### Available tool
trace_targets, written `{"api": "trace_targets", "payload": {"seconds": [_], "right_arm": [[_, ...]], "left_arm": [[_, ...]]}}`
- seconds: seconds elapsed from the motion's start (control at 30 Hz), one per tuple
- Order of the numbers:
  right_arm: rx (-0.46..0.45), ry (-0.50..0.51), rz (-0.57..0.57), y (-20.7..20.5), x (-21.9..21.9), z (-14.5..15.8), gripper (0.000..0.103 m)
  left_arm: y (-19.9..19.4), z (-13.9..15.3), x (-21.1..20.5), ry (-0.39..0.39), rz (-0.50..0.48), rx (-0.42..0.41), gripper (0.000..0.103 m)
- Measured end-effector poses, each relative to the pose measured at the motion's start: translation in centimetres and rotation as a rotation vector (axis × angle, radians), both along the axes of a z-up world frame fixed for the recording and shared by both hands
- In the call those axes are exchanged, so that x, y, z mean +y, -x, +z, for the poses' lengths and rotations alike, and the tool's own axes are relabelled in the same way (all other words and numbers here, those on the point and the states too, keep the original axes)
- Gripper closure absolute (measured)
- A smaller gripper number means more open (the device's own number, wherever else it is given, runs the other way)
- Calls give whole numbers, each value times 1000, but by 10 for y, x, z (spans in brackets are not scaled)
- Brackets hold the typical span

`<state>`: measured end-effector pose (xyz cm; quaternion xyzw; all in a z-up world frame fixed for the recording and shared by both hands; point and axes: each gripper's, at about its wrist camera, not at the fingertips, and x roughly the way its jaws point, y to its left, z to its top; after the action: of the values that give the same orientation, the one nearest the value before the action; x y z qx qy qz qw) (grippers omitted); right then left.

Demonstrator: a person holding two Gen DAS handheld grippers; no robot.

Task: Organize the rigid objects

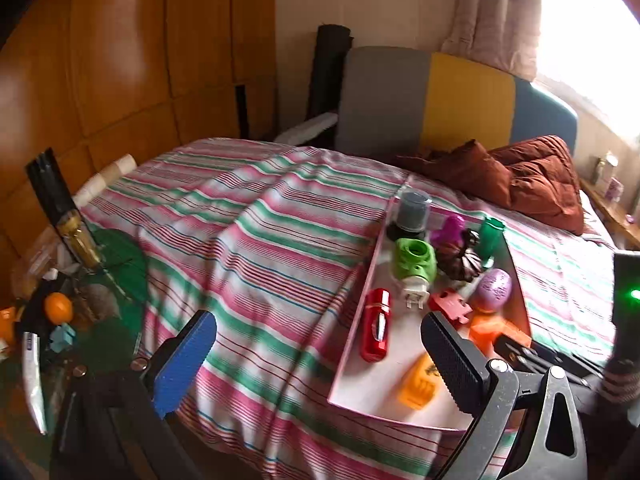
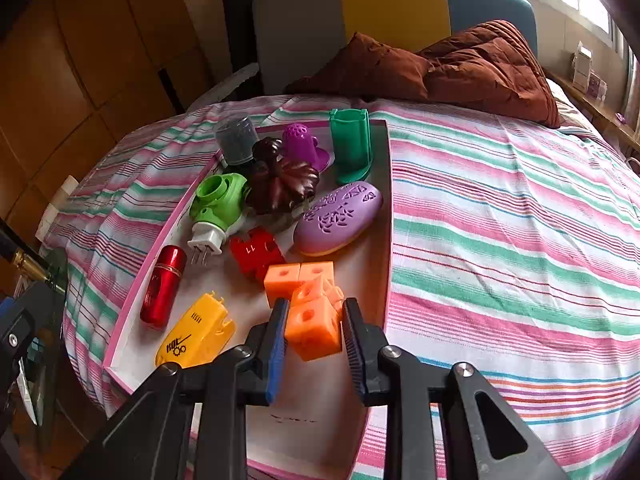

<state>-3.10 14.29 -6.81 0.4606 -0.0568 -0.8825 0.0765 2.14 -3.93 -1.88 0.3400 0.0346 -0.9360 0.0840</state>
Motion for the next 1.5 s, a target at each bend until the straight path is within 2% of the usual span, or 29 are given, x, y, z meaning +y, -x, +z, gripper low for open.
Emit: {"api": "trace_targets", "payload": {"seconds": [0.17, 0.3, 0.73, 0.97, 1.3, 1.4, 1.5], "right_arm": [[-2, 8, 3, -14, 2, 4, 71], [-3, 21, 1, -23, 4, 6, 71], [41, -35, 3, -30, 2, 19, 65], [61, -61, -9, -31, 3, 28, 60], [100, -131, -56, -28, 6, 48, 58], [106, -136, -70, -26, 7, 55, 46], [116, -130, -80, -24, 8, 63, 45]], "left_arm": [[-3, -1, -5, -9, 23, 18, 0], [-1, -1, -6, -17, 20, -2, 0], [6, -5, -4, 1, 20, -74, 0], [7, -4, 3, 64, -9, -105, 0], [2, 9, 13, 87, -54, -95, 0], [2, 14, 15, 86, -61, -97, 0], [5, 17, 15, 73, -65, -105, 0]]}}
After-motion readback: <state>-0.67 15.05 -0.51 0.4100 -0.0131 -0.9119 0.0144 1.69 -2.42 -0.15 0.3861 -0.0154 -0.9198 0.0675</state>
